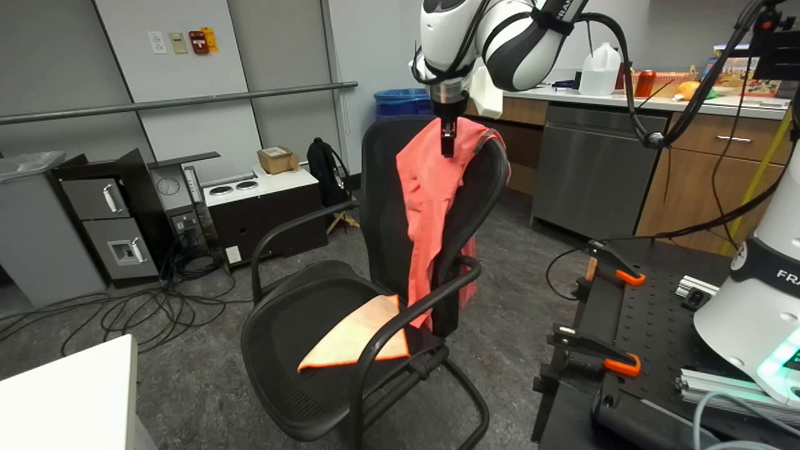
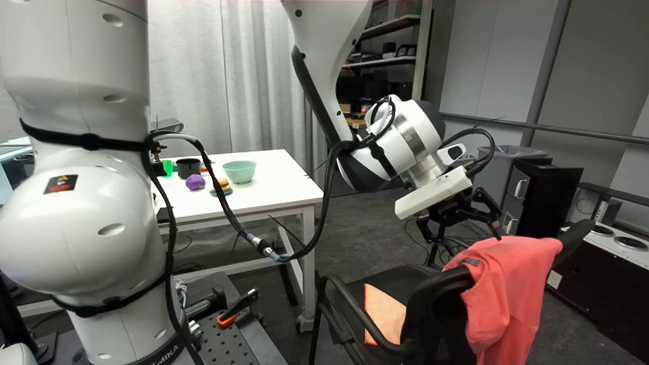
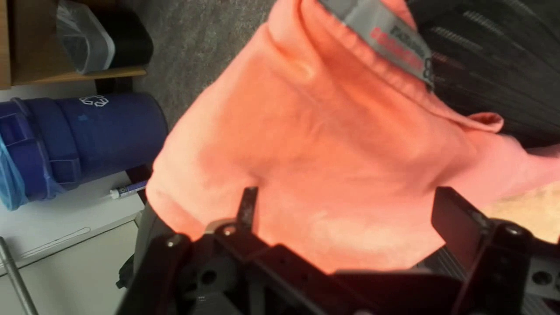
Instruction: Remove the orange sweatshirt from the backrest of the black chair and put it on the seat of the chair
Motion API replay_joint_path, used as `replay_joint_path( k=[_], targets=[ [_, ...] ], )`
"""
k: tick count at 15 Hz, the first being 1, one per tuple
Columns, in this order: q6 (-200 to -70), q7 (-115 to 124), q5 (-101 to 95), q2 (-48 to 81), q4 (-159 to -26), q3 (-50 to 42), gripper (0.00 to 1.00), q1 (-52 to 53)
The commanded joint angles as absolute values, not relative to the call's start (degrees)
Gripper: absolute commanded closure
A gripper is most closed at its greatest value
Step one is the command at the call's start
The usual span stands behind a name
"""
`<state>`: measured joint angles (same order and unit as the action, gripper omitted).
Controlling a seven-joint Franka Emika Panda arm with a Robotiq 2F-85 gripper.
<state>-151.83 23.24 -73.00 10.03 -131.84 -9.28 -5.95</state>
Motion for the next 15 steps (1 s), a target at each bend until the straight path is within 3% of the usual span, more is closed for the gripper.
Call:
replay_joint_path(
  k=[1,2,11,12,15],
  targets=[
    [-151.0,28.7,-79.8,12.1,-130.4,-10.8,0.25,-6.1],
    [-150.8,29.5,-80.9,12.5,-130.6,-10.9,0.26,-6.1],
    [-150.9,35.6,-84.1,12.1,-131.0,-11.0,0.95,-5.0],
    [-151.2,35.9,-83.4,11.8,-131.2,-11.0,1.00,-5.1],
    [-152.1,38.7,-83.6,10.6,-131.2,-10.6,1.00,-4.9]
  ],
)
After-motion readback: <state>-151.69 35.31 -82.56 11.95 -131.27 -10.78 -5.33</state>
